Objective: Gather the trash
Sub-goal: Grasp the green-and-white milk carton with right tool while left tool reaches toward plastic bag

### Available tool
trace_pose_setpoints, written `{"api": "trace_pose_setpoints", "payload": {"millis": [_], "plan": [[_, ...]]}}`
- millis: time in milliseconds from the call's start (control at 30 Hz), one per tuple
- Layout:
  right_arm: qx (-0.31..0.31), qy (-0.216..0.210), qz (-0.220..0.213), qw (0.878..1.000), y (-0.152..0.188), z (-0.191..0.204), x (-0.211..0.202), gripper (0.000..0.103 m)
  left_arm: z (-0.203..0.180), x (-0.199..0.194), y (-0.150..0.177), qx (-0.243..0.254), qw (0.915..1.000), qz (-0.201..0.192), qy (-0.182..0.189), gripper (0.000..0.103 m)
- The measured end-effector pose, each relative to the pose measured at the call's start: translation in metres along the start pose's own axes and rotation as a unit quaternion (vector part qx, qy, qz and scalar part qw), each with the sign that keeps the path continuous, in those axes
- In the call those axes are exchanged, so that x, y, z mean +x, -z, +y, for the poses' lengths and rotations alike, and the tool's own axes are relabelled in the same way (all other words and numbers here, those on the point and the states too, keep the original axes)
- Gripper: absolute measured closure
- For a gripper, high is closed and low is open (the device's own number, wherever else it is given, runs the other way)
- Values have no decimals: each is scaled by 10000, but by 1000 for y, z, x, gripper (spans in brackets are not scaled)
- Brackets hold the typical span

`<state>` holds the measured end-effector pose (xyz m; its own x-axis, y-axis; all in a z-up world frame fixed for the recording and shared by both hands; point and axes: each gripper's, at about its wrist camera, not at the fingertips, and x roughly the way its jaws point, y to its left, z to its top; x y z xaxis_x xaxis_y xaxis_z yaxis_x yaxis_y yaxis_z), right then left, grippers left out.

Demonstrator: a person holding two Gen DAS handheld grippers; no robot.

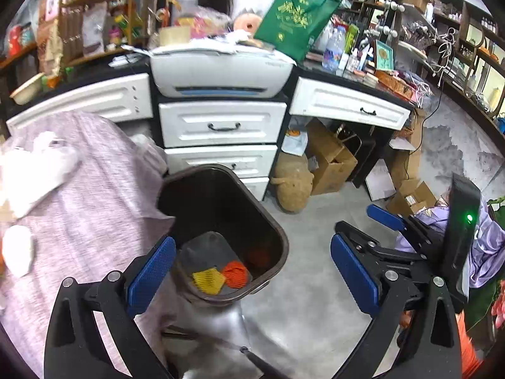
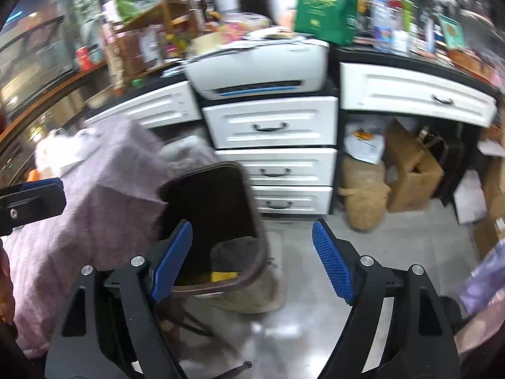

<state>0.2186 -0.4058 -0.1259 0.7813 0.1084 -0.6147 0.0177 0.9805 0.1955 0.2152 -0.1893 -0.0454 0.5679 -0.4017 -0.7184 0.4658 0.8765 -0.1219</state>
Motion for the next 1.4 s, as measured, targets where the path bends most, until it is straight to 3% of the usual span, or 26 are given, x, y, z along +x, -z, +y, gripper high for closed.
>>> {"api": "trace_pose_setpoints", "payload": {"millis": [167,267,433,600,833,967,1100,1400], "plan": [[-415,-587,18,9974,-11,45,0,25,24,-49,15,-65,9995,-263,-146,6],[-795,-948,66,9923,-15,77,0,24,46,-78,32,-71,9981,-429,-441,6],[-1418,-1918,286,9707,-16,146,-4,25,85,-111,60,-327,9949,-441,-844,6],[-2511,-2638,450,9302,-9,232,-11,25,132,-143,93,-683,9874,-460,-1353,6],[-3517,-3392,729,8695,1,337,-11,25,192,-186,128,-1057,9734,-573,-1951,6],[-4319,-3474,773,8287,5,404,-3,25,216,-202,142,-1137,9677,-450,-2205,6],[-5024,-3488,828,7868,0,456,8,25,234,-211,155,-1296,9656,-319,-2230,6],[-5993,-3137,1244,7260,-2,531,52,26,264,-218,170,-1786,9629,-249,-2008,6]]}}
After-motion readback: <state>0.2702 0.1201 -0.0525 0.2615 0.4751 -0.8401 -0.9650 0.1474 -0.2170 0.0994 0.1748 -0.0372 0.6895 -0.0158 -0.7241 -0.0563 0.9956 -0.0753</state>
